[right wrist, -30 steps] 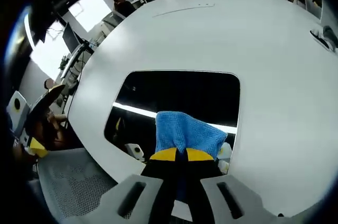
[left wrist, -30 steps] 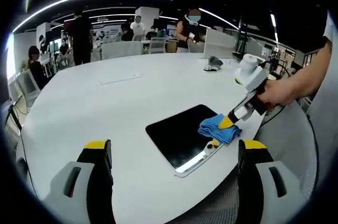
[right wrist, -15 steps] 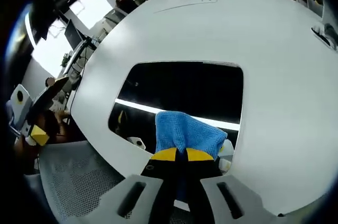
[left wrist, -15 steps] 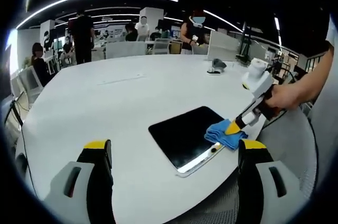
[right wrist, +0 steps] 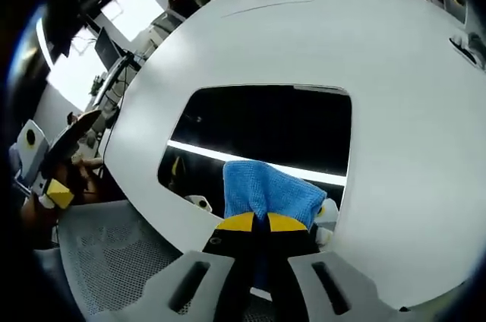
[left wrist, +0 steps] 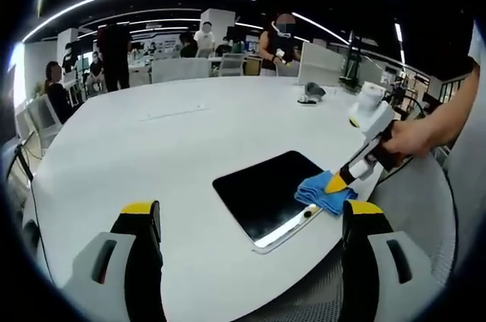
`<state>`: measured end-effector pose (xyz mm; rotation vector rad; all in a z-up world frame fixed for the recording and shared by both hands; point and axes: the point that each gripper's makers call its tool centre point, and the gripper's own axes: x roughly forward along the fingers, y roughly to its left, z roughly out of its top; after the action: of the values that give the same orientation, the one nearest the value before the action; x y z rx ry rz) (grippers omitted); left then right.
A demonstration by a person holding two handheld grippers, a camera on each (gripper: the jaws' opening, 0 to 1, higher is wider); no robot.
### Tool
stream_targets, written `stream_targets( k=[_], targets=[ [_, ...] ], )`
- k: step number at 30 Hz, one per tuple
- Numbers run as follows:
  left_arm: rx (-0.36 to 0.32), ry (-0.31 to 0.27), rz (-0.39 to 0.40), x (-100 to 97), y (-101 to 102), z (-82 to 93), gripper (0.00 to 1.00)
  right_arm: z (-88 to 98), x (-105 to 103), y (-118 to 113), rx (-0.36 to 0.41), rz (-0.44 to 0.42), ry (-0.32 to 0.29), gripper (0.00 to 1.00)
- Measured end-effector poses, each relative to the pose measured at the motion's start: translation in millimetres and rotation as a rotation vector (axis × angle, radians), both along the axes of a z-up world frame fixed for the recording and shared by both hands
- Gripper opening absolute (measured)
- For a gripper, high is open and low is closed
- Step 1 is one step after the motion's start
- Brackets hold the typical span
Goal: Wipe the mirror surface with the cleaning cloth until all visible marks leave the cleaned area.
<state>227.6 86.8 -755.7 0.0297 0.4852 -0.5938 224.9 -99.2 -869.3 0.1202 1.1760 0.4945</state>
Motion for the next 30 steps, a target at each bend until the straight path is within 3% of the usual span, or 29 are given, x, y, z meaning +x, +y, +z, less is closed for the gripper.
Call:
stream_targets(
  k=[30],
  targets=[
    [-0.016,-0.01,0.01,-1.6,2,1.8,0.99,-0.3,-4,-27,0.003,-0.063,0.018,0.0]
  ],
)
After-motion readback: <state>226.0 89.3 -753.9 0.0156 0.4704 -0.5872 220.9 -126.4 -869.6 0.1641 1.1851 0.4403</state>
